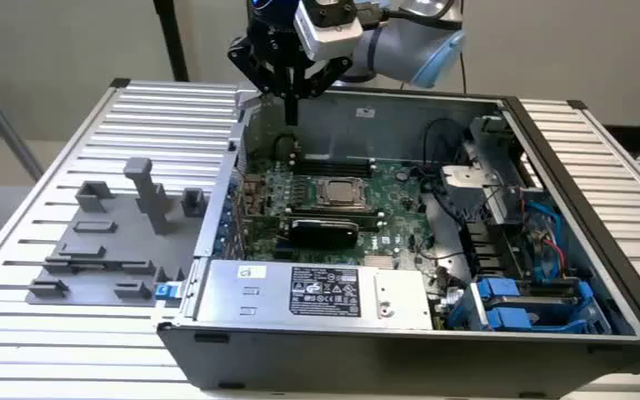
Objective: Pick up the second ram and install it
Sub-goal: 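Reach for the second ram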
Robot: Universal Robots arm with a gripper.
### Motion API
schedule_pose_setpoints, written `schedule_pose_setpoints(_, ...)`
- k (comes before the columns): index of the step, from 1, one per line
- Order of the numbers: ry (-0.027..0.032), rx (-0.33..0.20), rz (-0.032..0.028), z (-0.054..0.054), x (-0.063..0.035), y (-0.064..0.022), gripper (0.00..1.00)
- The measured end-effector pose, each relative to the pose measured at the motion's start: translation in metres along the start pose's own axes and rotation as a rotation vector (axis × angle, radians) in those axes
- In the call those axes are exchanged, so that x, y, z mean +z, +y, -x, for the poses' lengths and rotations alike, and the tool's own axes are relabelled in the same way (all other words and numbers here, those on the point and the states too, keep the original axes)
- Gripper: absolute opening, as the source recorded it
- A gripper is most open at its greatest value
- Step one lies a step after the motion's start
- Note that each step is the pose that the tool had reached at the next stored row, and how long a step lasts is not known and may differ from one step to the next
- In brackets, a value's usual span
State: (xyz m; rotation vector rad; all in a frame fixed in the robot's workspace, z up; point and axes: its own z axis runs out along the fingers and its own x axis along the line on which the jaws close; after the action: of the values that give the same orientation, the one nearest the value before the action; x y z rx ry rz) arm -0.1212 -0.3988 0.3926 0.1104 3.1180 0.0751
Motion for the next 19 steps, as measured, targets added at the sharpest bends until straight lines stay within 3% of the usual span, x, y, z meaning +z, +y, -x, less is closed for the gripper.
schedule_pose_setpoints(12, 0.0001, 0.000, -0.0002, 0.000, -0.0001, -0.0001, 0.00)
schedule_pose_setpoints(19, -0.0001, 0.000, -0.0001, -0.030, -0.0009, -0.0066, 0.00)
